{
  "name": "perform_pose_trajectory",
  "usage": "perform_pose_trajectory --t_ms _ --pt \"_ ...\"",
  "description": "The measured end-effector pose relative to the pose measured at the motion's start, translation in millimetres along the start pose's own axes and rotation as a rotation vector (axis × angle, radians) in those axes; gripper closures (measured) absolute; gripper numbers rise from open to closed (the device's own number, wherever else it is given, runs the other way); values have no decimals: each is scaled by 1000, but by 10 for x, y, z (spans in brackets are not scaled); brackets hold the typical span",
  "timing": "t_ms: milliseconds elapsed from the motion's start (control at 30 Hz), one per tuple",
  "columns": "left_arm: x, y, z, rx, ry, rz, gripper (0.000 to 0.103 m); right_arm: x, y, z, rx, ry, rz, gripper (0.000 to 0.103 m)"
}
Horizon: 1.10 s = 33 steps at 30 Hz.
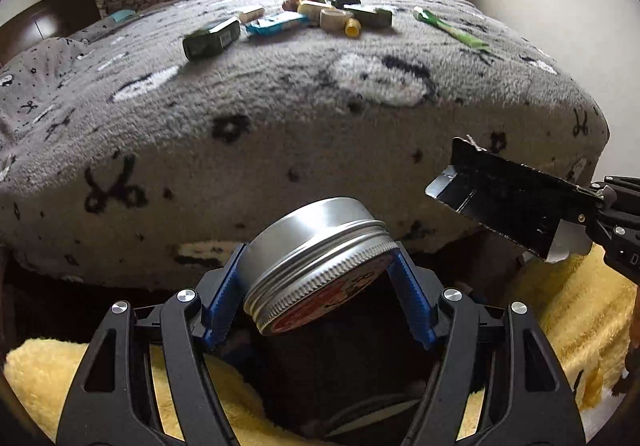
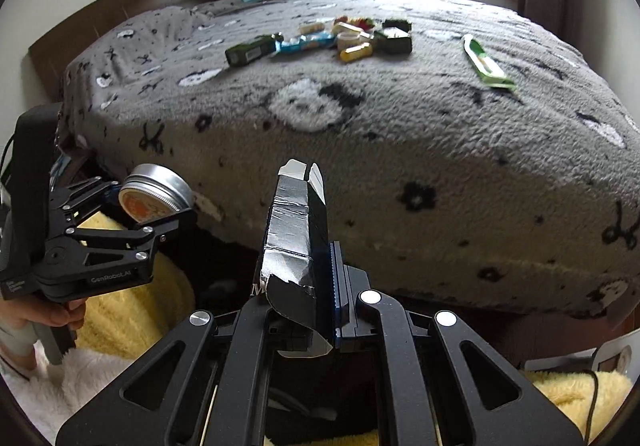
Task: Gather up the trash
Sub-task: 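Carry the black carton and silver tin down to the bin beside the bed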
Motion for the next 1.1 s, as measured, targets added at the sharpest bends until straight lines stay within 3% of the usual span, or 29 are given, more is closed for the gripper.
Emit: perform_pose_trajectory --t_ms 367,633,1033,1100 --pt "679 -458 73 -34 -159 -251 37 756 -449 23 76 -12 -258 95" --pt "1062 -714 38 -27 -138 -375 36 1204 -620 84 145 -3 -371 95" --pt "1127 -755 68 -16 -163 -390 36 1366 -597 52 141 -12 -382 92" --pt "1197 -725 43 -16 -167 -388 29 1373 -603 59 149 -13 -385 92"
Point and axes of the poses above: each gripper's, at about its wrist camera, not at the fingertips, and x roughly the way its jaws point, z to its right, y to its top, the point moved 5 cm from there along x, roughly the way its jaws point
